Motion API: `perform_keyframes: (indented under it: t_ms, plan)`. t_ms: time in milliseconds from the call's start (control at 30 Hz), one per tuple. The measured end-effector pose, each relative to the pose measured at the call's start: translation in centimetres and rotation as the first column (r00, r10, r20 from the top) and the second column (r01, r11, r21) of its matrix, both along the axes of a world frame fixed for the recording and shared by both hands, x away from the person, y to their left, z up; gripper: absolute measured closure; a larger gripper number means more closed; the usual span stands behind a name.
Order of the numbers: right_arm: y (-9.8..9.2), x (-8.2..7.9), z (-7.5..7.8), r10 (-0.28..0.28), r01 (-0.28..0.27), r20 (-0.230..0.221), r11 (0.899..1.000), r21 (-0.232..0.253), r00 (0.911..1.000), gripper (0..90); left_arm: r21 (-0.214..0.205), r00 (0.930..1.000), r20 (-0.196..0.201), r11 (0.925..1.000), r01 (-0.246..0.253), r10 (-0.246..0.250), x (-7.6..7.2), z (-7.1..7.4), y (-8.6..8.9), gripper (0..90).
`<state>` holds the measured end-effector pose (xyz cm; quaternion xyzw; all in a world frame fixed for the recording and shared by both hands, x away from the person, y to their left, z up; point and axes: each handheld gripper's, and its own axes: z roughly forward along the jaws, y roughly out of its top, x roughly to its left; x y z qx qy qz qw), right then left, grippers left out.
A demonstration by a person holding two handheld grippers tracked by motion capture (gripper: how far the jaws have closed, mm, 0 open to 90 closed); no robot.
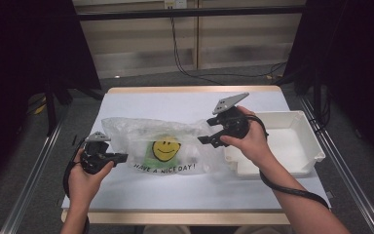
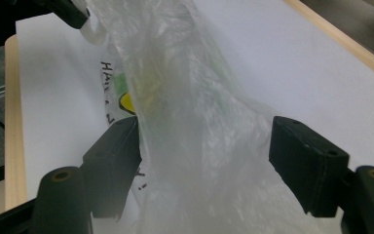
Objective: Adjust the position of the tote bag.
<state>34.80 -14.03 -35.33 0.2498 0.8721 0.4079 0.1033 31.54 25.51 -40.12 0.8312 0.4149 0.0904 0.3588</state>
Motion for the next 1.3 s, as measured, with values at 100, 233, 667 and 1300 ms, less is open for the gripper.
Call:
perform_keyframes:
  t_ms: [100,233,667,1300]
  plan:
    - [1.1,0.1,0.1,0.014,-0.014,-0.002,1.0,-0.005,0.9999,27.7,0.002,0.9999,-0.001,0.9999,0.01,-0.01,0.1,0.1,-0.2,85.7]
    - [2.3,0.2,0.3,0.003,-0.003,0.002,1.0,-0.021,1.0,20.0,0.008,0.9998,0.001,0.9998,0.02,-0.02,0.2,0.1,-0.5,85.7]
    - [4.1,0.9,0.4,0.012,-0.011,0.021,0.998,-0.062,0.9997,33.9,0.01,0.9992,-0.003,0.9991,0.041,-0.041,0.1,0.2,-0.6,83.7]
    - [2.2,1.5,-0.1,-0.076,0.077,-0.083,0.997,0.005,0.9936,90.0,0.002,0.9846,0.009,0.9847,0.174,-0.174,-1.7,-0.1,-3.7,53.6]
